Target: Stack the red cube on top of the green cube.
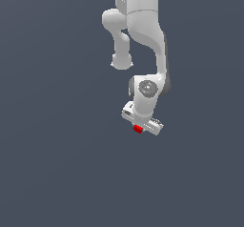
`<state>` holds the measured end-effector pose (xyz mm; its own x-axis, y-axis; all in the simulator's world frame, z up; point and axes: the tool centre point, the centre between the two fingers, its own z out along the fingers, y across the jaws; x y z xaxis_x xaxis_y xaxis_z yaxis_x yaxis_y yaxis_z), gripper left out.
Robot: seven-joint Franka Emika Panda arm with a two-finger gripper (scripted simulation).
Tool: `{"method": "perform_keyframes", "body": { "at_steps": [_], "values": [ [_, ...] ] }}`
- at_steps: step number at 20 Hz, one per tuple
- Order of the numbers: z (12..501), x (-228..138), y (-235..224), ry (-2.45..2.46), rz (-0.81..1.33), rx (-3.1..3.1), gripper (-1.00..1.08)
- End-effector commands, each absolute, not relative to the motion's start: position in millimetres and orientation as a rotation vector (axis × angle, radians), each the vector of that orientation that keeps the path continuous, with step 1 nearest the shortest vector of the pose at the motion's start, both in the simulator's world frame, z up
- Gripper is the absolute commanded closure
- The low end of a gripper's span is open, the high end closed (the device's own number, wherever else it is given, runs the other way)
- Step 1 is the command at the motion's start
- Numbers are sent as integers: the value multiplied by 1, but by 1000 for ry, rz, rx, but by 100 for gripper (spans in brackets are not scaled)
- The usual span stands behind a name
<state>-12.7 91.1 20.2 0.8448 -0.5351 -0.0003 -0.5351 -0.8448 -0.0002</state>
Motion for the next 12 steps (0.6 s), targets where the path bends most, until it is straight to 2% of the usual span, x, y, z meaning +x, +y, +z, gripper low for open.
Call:
{"method": "perform_keyframes", "body": {
  "at_steps": [1,12],
  "values": [
    [20,-13,91,876,0,-3017,108],
    [35,-13,91,876,0,-3017,108]
  ]
}}
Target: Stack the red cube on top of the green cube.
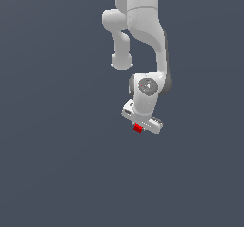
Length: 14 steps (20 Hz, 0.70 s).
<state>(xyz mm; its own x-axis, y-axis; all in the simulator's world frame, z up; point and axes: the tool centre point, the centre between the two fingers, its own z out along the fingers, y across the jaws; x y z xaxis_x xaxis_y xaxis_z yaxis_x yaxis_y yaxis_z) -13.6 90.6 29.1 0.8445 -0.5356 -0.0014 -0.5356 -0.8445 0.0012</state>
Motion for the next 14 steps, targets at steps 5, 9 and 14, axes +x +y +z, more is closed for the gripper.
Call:
{"method": "perform_keyframes", "body": {
  "at_steps": [5,9,14],
  "values": [
    [64,-14,91,-876,0,3017,108],
    [92,-14,91,-876,0,3017,108],
    [114,-14,91,-876,0,3017,108]
  ]
}}
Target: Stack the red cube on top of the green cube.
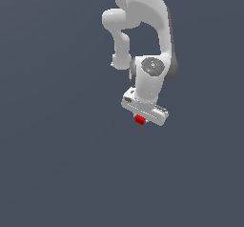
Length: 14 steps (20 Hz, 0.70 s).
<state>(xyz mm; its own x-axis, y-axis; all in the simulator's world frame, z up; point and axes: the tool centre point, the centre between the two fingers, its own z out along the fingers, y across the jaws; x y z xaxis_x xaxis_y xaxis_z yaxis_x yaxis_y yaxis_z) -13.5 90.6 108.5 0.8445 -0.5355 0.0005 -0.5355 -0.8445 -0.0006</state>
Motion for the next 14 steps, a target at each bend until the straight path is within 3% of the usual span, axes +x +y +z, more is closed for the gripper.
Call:
{"method": "perform_keyframes", "body": {
  "at_steps": [1,14],
  "values": [
    [117,-13,91,876,0,-3017,108],
    [111,-28,94,876,-1,-3016,108]
  ]
}}
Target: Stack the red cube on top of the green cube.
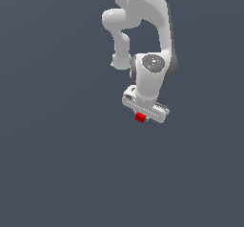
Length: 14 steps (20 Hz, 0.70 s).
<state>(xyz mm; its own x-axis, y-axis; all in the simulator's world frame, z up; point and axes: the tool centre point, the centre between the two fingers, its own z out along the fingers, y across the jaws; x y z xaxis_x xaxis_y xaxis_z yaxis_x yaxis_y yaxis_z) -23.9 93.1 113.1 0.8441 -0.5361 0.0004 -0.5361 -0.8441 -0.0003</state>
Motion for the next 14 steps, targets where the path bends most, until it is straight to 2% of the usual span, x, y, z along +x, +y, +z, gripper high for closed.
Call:
{"method": "perform_keyframes", "body": {
  "at_steps": [1,14],
  "values": [
    [110,-32,95,876,-1,-3016,108],
    [76,-103,116,876,-1,-3017,108]
  ]
}}
